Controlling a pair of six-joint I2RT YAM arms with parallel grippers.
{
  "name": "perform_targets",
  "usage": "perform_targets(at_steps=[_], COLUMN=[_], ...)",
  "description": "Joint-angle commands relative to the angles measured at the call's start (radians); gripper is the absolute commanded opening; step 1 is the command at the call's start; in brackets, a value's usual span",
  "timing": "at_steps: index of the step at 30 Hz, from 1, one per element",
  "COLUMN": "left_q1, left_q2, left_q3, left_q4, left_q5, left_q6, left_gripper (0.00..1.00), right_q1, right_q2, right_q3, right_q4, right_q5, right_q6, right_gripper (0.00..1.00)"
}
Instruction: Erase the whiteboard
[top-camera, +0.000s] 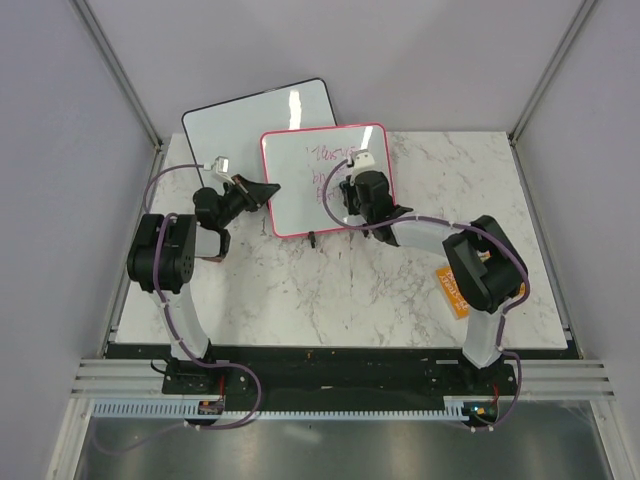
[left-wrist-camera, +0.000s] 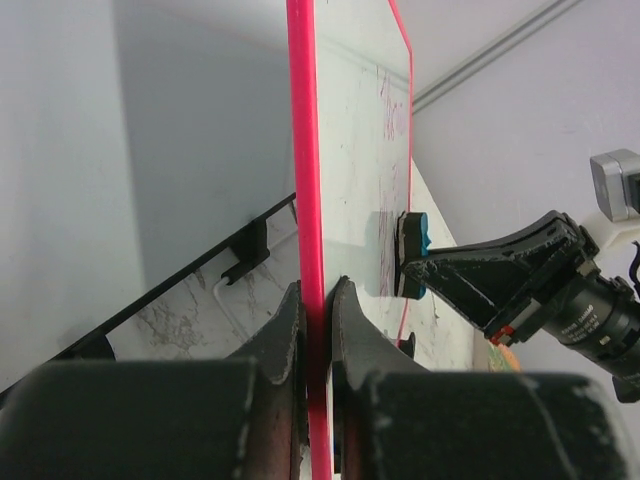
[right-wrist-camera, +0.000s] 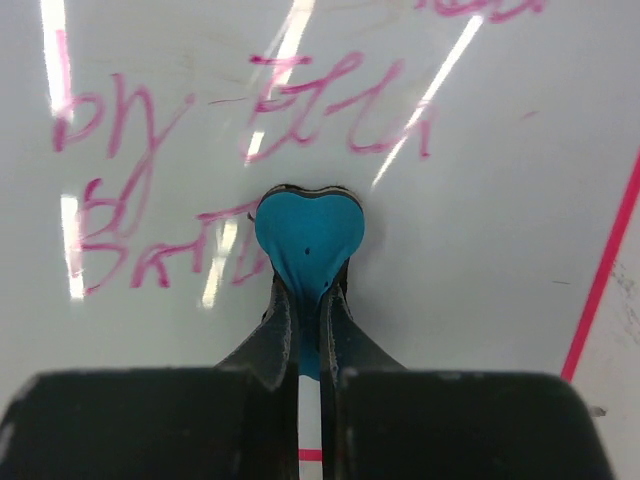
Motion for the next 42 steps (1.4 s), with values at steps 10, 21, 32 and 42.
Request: perform_targets(at_steps=[10, 21, 32, 42], left_q1=[-0.012, -0.012, -0.009, -0.009], left_q2=[0.022, 0.014, 0.016, 0.016], left_q3=[0.007, -0.007, -0.004, -0.006], left_q4=[-0.136, -0.128, -0.128, -0.122], left_q5=[-0.006, -0.013, -0.015, -0.007], left_q6=[0.182, 0.18, 0.177, 0.179], left_gripper=[0.02, 0.02, 0.02, 0.02], right_q1=[0.241, 0.035, -0.109, 0.131], right_q2=[0.246, 0.214, 0.158, 0.27], right_q3=[0.387, 0.3, 0.186, 0.356], right_q4=[-0.277, -0.408, -0.371, -0.513], right_q5=[-0.01, 0.156, 0.067, -0.012], right_q6=[-0.015, 0.123, 0.129, 0.046], right_gripper=[0.0, 0.0, 0.0, 0.0])
